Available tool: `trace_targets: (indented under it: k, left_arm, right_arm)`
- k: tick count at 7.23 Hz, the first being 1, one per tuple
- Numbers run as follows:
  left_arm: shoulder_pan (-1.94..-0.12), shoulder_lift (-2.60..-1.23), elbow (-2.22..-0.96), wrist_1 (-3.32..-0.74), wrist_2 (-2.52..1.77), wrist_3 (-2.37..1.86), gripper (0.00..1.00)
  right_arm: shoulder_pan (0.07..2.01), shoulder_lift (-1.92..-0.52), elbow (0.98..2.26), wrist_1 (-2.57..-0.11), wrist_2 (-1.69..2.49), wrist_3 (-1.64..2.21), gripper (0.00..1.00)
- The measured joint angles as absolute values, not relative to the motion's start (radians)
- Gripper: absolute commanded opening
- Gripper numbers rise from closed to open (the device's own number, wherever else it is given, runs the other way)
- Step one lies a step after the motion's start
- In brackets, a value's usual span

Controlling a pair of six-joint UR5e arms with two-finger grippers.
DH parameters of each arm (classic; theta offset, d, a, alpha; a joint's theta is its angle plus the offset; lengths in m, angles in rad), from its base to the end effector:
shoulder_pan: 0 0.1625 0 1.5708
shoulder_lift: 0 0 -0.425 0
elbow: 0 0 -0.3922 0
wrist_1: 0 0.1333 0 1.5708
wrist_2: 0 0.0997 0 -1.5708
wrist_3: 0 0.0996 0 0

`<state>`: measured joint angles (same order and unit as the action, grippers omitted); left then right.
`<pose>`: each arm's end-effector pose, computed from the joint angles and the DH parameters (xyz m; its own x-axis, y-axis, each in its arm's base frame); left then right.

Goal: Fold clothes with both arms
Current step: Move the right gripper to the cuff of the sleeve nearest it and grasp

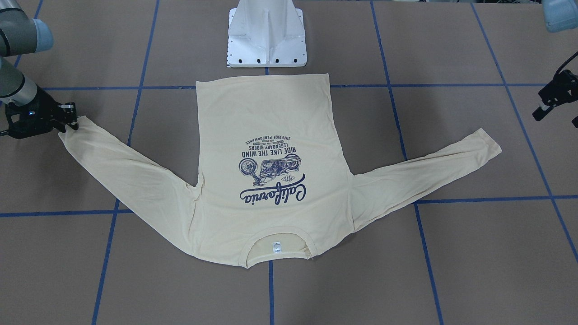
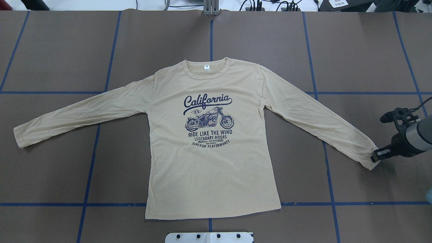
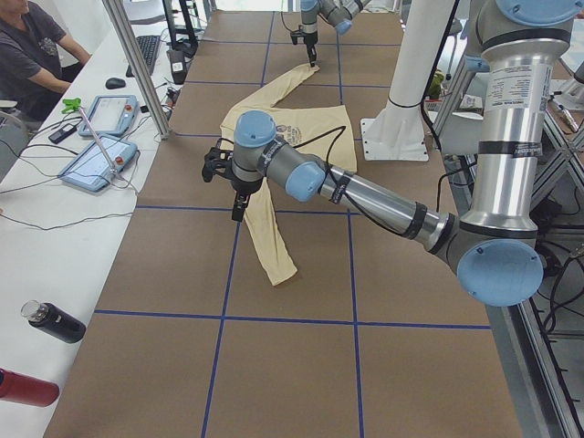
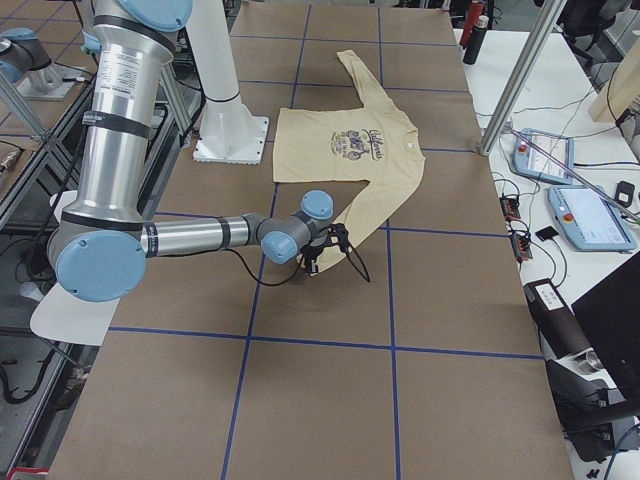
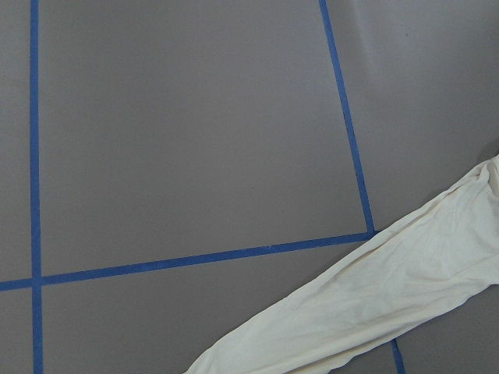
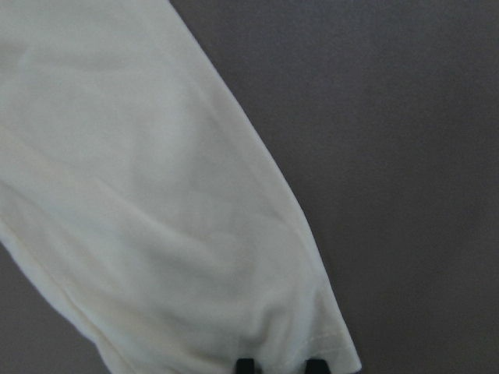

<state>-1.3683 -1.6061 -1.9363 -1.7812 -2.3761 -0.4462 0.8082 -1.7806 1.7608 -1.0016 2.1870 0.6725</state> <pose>0.0398 -0.4996 0.4335 0.6083 0.1452 -0.7803 0.1084 0.9587 0.2629 -0.2430 -0.3640 0.6032 0.6655 -0.2276 0.7109 0.2232 0.9695 0.1014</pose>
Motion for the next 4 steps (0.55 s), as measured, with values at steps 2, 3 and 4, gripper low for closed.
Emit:
trace_targets:
  k: [2, 3, 4]
  left_arm:
    - [-1.368, -1.605, -1.939, -1.781, -2.377, -0.446, 1.00]
    - [-1.368, -1.605, -1.942, -1.780, -2.377, -0.447, 1.00]
    - [-1.369, -1.605, -1.947, -1.778, -2.378, -0.447, 1.00]
  right_arm:
    - [0.811, -1.780, 1.764, -1.002, 2.193, 0.673, 0.00]
    - [0.823, -1.780, 1.772, -1.001, 2.204, 0.673, 0.00]
    - [0.851, -1.780, 1.793, -1.001, 2.234, 0.674, 0.00]
